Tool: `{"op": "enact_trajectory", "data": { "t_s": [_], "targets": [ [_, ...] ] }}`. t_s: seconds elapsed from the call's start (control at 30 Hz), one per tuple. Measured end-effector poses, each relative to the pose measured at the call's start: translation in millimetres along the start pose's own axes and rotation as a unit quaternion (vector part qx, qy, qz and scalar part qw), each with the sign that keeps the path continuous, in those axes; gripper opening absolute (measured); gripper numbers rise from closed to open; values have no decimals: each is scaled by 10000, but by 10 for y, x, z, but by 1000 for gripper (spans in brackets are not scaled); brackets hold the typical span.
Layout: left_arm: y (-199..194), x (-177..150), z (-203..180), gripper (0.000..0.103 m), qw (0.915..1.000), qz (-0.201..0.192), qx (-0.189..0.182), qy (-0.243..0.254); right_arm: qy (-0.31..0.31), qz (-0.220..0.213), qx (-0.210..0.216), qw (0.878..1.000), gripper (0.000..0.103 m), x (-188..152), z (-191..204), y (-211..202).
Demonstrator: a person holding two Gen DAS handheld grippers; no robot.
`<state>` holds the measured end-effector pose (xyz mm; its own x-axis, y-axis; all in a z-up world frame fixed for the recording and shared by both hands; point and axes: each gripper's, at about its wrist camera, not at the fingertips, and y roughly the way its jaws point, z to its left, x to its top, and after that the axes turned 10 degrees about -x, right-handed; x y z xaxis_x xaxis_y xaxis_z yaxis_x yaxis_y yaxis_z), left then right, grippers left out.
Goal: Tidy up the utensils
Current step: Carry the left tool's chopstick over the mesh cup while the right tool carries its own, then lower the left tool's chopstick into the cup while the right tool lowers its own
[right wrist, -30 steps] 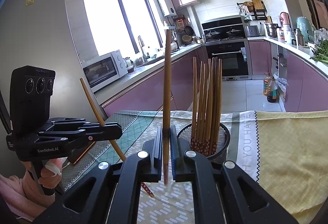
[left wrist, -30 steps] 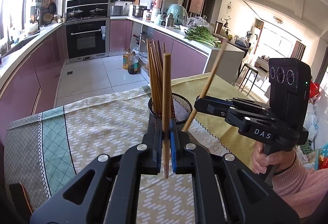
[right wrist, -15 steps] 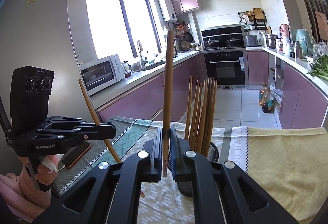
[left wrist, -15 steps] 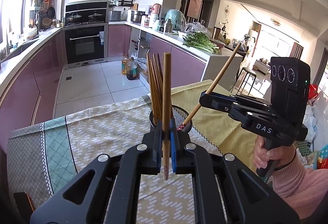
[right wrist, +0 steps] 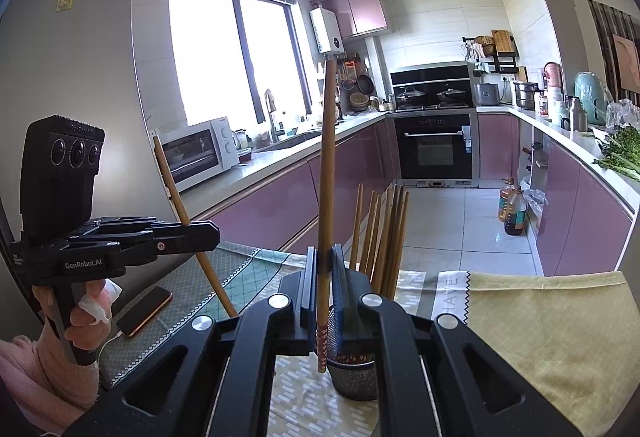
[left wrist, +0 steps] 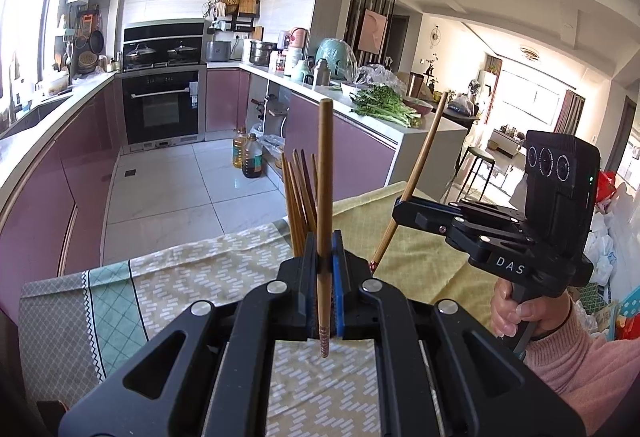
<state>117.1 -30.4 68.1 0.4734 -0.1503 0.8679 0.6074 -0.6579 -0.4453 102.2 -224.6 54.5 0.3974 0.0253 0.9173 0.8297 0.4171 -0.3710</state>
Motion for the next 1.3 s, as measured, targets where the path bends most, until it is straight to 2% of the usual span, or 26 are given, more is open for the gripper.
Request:
{"op": "enact_trajectory", "data": {
  "t_s": [0.53,1.3],
  "targets": [
    [102,173,-118,7,9995,-249,26,196,39,-201,-78,9998,6,120,-44,-47],
    [242,216,-243,7,9988,-341,-45,337,60,-92,-160,9998,6,128,-101,95]
  ]
}}
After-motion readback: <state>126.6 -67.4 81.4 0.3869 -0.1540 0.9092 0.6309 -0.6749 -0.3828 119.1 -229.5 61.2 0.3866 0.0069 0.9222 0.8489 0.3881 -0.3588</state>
